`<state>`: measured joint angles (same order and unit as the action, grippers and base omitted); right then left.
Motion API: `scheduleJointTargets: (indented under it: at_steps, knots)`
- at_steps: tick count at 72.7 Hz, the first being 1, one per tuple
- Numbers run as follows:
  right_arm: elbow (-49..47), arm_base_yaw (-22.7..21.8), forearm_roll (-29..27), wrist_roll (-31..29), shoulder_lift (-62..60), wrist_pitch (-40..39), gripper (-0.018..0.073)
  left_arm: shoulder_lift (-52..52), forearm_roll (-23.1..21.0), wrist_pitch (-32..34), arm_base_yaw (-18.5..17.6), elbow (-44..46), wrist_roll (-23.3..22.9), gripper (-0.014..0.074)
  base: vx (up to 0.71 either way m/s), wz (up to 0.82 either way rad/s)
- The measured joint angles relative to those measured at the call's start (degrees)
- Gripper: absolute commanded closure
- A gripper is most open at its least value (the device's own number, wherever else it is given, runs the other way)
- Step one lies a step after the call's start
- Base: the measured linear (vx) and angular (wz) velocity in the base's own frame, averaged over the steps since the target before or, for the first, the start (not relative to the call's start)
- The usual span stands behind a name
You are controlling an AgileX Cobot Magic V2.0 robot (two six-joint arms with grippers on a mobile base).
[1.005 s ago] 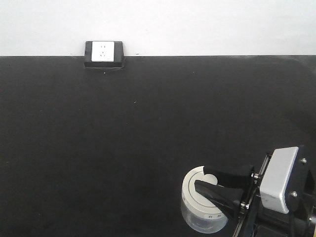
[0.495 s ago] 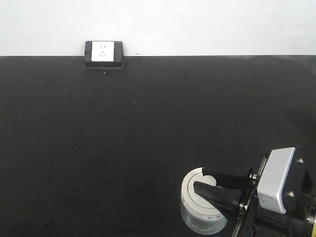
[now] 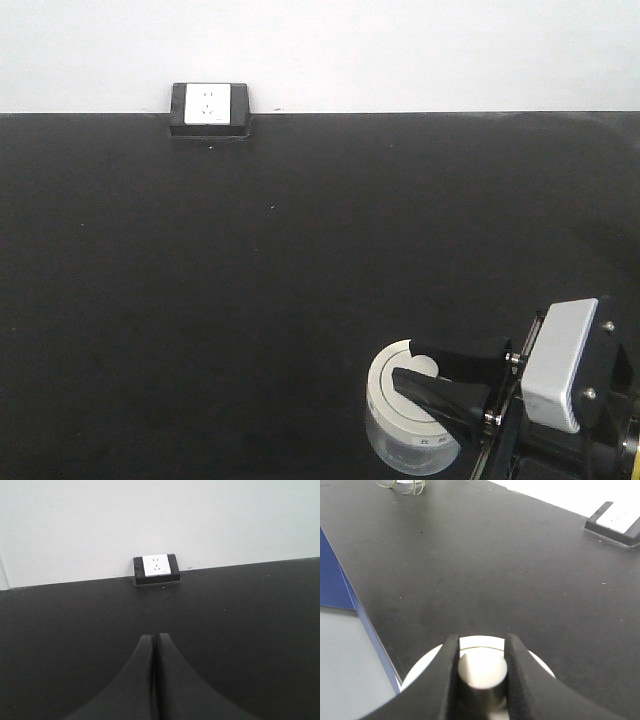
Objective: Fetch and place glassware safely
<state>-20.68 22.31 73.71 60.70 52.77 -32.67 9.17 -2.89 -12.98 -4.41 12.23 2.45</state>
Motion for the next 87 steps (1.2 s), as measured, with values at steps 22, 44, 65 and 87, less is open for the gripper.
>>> scheduleJointTargets:
  at_steps: [22, 44, 65, 87]
  knots:
    - [0.0, 0.0, -1.4, -0.1, 0.0, -1.1, 0.0560, 0.0, 0.0, 0.0, 0.0, 0.0, 0.0, 0.0603, 0.00, 0.00]
    - [-3.9, 0.0, -22.8, -15.6, 5.1, 2.4, 0.0560, 0.0, 0.0, 0.0, 0.0, 0.0, 0.0, 0.0603, 0.00, 0.00]
    - [-12.1, 0.0, -36.6, -30.4, 20.1, 1.5, 0.0560, 0.0, 0.0, 0.0, 0.0, 0.0, 0.0, 0.0603, 0.00, 0.00]
    - [-16.2, 0.0, -45.8, -39.8, 38.3, -12.7, 0.0552, 0.0, 0.0, 0.0, 0.0, 0.0, 0.0, 0.0603, 0.00, 0.00]
